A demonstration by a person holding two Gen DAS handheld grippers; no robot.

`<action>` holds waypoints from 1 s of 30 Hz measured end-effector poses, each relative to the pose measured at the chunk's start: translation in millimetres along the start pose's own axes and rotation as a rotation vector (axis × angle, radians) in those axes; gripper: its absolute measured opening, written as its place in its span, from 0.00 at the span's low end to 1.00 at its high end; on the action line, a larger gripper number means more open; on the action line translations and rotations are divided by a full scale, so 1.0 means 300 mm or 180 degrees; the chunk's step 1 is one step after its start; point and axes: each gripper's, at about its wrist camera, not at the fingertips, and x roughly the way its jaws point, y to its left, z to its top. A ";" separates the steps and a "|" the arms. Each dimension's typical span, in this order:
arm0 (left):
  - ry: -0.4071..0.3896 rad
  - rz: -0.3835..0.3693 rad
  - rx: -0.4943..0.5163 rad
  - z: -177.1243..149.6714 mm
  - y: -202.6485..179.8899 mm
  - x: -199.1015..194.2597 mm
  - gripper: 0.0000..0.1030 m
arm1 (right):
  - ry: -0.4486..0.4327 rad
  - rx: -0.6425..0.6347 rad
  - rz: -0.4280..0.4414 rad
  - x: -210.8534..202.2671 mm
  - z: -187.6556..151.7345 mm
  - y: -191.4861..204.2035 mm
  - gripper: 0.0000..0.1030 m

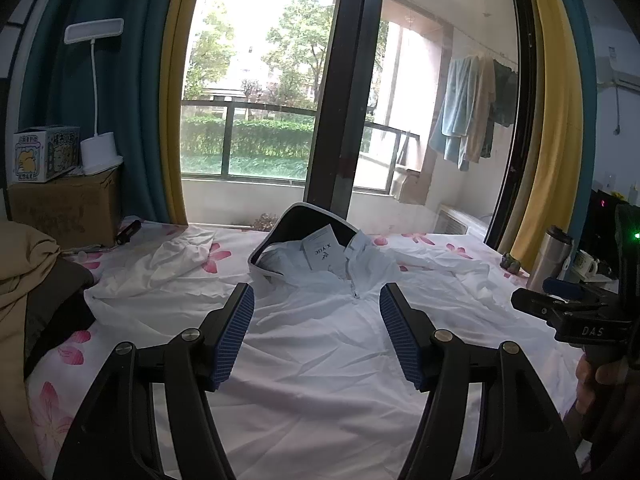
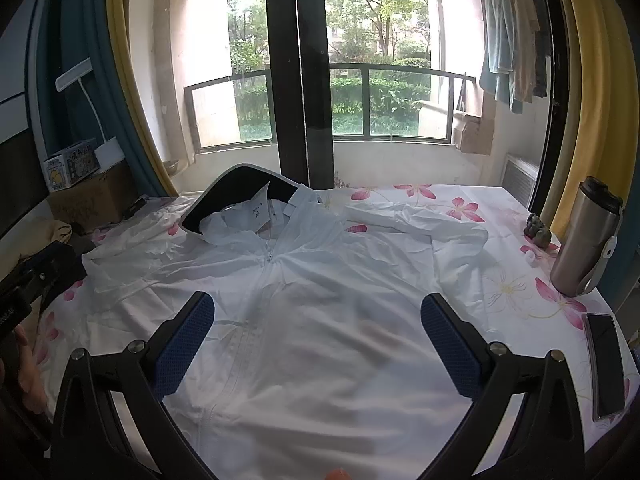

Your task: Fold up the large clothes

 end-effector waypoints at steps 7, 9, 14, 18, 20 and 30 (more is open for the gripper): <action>0.0010 -0.0016 -0.0013 0.006 -0.006 0.003 0.66 | 0.0009 0.0007 0.0010 0.002 0.005 -0.004 0.99; 0.0025 -0.0010 -0.0015 0.012 -0.006 0.011 0.66 | 0.0015 0.0014 0.0016 0.006 0.010 -0.008 0.99; 0.0090 -0.0017 -0.0003 0.033 -0.007 0.047 0.66 | 0.0057 0.0024 0.0026 0.034 0.025 -0.017 0.99; 0.0174 -0.0025 0.0037 0.054 -0.009 0.098 0.66 | 0.0137 0.0047 0.0042 0.072 0.040 -0.034 0.99; 0.0209 -0.0022 0.0061 0.063 -0.009 0.124 0.66 | 0.0175 0.0047 0.0043 0.093 0.048 -0.044 0.99; 0.0482 0.0043 0.0106 0.117 0.008 0.310 0.66 | 0.0400 -0.0004 -0.0015 0.239 0.097 -0.133 0.99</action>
